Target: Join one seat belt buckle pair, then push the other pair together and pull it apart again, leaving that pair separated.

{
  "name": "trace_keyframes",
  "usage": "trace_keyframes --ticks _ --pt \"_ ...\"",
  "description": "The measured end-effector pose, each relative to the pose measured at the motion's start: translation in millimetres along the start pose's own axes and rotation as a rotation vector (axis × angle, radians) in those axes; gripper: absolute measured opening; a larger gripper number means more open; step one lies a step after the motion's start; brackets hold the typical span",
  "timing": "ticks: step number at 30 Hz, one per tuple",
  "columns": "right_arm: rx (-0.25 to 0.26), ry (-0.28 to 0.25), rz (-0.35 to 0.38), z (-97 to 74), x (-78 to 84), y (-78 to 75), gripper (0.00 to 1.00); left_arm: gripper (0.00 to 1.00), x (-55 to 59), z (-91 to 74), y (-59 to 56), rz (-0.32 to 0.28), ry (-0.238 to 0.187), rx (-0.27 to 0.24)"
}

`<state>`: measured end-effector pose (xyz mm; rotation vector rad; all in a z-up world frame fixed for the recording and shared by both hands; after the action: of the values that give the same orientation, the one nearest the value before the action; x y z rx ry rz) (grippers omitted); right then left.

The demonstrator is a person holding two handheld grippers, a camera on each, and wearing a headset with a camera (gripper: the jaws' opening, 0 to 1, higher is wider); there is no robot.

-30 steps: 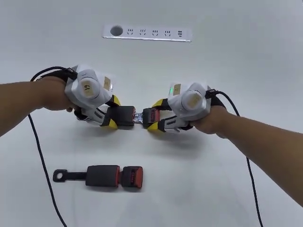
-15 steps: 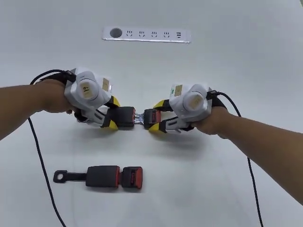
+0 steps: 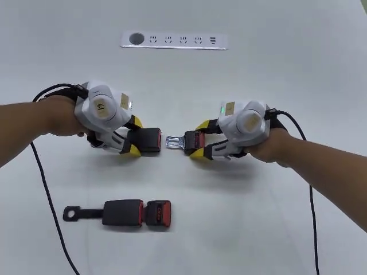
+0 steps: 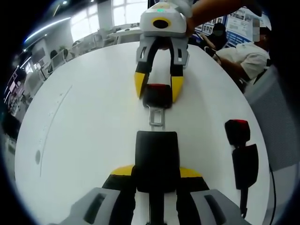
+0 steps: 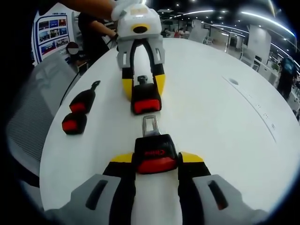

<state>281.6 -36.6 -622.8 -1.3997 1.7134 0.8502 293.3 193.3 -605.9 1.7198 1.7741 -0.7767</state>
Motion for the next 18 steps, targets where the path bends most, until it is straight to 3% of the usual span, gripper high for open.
trace_keyframes --ticks 18 --pt "0.018 0.004 0.010 -35.8 23.9 -2.9 0.33 0.33 -0.1 -1.3 -0.9 -0.002 -0.003 0.001"
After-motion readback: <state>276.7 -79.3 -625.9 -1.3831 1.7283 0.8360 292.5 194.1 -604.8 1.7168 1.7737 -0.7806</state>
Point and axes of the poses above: the centre of the closed fingertips' face, and the gripper's own axes: z roughly forward along the fingers, y roughly to its left, x roughly out of its underside, the point moved 10 cm from there along -z, roughly backward along the fingers, and after that the axes turned 15 degrees about -y, right-handed, at the moved point
